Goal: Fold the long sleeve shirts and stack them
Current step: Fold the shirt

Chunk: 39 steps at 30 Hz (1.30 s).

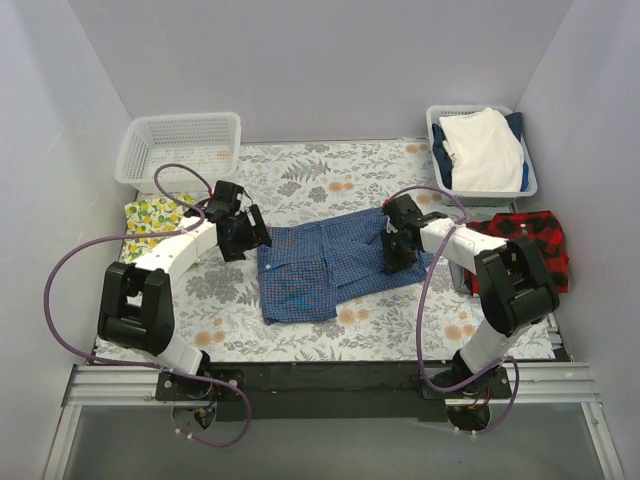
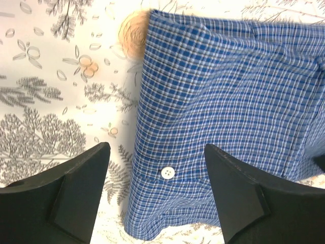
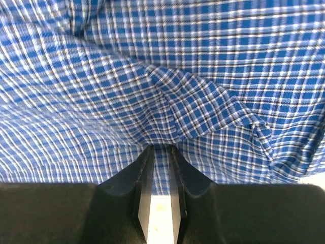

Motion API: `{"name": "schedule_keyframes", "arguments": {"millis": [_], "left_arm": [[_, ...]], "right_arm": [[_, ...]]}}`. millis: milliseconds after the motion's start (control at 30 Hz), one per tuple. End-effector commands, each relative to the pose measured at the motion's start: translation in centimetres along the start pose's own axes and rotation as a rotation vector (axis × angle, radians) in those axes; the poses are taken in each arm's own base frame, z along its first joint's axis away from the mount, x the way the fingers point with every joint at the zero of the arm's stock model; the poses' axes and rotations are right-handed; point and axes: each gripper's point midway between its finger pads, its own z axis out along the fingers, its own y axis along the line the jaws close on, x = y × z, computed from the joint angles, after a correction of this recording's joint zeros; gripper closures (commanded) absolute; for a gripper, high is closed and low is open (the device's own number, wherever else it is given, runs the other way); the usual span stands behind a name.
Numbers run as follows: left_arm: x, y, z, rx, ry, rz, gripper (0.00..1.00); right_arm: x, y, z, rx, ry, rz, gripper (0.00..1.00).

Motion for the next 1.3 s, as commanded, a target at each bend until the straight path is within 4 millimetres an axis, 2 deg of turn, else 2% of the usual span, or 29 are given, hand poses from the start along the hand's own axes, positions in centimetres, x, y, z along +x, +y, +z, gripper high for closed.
{"name": "schedule_keyframes", "arguments": {"millis": [0,33,100,133,200,233,333,400,467,633,833,967,1267], "left_arm": [[-2.0,-0.8,0.1,0.002,-0.044,0.031,0.25],[-1.9,-0.7,0.2,-0.003,-0.039,0.034,0.25],[-1.7,-0.1,0.7,-0.029,-0.029,0.036,0.25],[-1.4,0.2,0.9,-0.038,-0.022,0.035,0.25],[-0.9,0.6,1.4,-0.051,-0.006,0.036,0.25],[-0.8,0.8,1.7,-0.052,-0.004,0.035,0.25],[-0.1,1.1,2.3,-0.053,0.01,0.014,0.25],[-0.1,0.9,2.2,-0.039,0.011,0.009,0.25],[-0.2,0.3,2.1,-0.004,0.008,0.011,0.24],[0.4,0.1,2.5,0.035,0.037,0.006,0.24],[1.2,0.9,3.0,0.03,0.063,-0.017,0.24],[1.2,1.2,3.1,0.027,0.065,-0.024,0.24],[1.4,1.5,3.2,0.023,0.077,-0.036,0.24]], "right_arm": [[-0.7,1.3,-4.9,-0.016,-0.023,-0.014,0.71],[-3.4,2.9,-6.6,-0.073,-0.093,-0.024,0.68],[-6.2,4.3,-8.6,-0.12,-0.174,-0.034,0.64],[-8.1,5.6,-10.1,-0.166,-0.22,-0.044,0.59],[-9.0,6.9,-10.1,-0.22,-0.213,-0.062,0.52],[-9.2,7.5,-10.1,-0.239,-0.212,-0.081,0.44],[-9.3,9.0,-8.4,-0.299,-0.166,-0.131,0.39],[-9.5,9.9,-7.0,-0.326,-0.141,-0.16,0.37],[-9.4,10.9,-5.9,-0.359,-0.124,-0.186,0.32],[-10.1,13.4,-4.5,-0.474,-0.13,-0.204,0.22],[-11.5,15.3,-3.7,-0.539,-0.137,-0.205,0.21],[-11.9,16.0,-2.5,-0.549,-0.121,-0.208,0.21],[-11.9,15.6,1.1,-0.502,-0.077,-0.219,0.23]]}}
